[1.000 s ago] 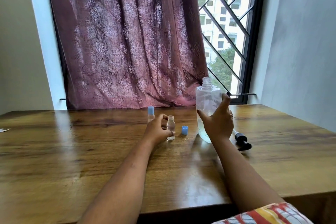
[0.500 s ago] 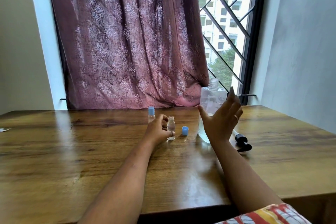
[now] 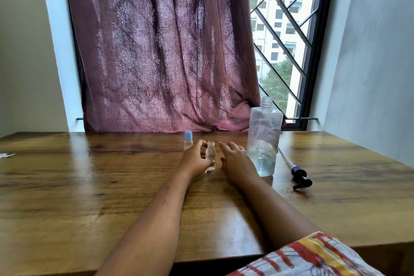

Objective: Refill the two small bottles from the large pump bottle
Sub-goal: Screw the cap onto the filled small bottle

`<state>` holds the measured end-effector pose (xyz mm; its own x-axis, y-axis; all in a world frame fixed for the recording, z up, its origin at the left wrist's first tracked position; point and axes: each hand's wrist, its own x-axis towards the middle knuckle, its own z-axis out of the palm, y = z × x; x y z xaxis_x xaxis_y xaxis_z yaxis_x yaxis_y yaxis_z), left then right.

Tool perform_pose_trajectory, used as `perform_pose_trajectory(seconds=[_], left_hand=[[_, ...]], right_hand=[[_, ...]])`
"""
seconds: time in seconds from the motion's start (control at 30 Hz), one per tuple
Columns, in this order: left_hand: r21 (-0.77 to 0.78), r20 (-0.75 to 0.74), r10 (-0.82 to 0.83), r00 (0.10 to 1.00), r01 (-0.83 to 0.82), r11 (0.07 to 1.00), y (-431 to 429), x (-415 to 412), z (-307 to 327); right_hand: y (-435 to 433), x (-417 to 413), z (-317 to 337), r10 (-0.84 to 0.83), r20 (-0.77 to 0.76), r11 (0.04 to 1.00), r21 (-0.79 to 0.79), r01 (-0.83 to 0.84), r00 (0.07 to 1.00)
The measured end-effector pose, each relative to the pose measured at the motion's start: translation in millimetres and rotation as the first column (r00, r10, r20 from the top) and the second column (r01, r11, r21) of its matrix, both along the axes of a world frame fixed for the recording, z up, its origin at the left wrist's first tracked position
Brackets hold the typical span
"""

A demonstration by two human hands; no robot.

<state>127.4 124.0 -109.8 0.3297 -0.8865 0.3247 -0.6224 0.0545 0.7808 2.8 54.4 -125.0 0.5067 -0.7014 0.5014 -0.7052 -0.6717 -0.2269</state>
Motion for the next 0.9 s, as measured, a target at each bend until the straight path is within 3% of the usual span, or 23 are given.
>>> perform_pose_trajectory(seconds=[0.13, 0.27, 0.37, 0.53, 0.67, 0.73, 0.9], left_hand=[[0.009, 0.025, 0.007, 1.000, -0.007, 1.000, -2, 0, 2], [0.011, 0.023, 0.001, 1.000, -0.002, 1.000, -7, 3, 1], [-0.001, 0.004, 0.001, 1.000, -0.001, 1.000, -12, 5, 0], [-0.003, -0.024, -0.021, 0.999, 0.021, 1.000, -13, 7, -1], [0.008, -0.026, -0.013, 1.000, 0.013, 1.000, -13, 6, 0], [0.011, -0.048, -0.024, 0.999, 0.024, 1.000, -12, 6, -1], [0.013, -0.131, -0.063, 0.989, 0.065, 0.998, -8, 5, -1]], right_hand=[[-3, 3, -2, 0.013, -0.140, 0.998, 0.057, -0.005, 0.990], [-9, 9, 9, 0.025, -0.128, 0.997, 0.071, -0.016, 0.991], [-13, 13, 18, 0.063, 0.124, 0.994, 0.082, -0.073, 0.990], [-10, 8, 30, 0.070, 0.486, 0.987, 0.093, -0.131, 0.871], [-2, 8, 36, 0.068, 0.785, 0.918, 0.193, -0.347, 0.616], [5, 11, 35, 0.089, 0.853, 0.862, 0.193, -0.469, 0.514], [4, 13, 30, 0.138, 0.861, 0.838, 0.162, -0.522, 0.489]])
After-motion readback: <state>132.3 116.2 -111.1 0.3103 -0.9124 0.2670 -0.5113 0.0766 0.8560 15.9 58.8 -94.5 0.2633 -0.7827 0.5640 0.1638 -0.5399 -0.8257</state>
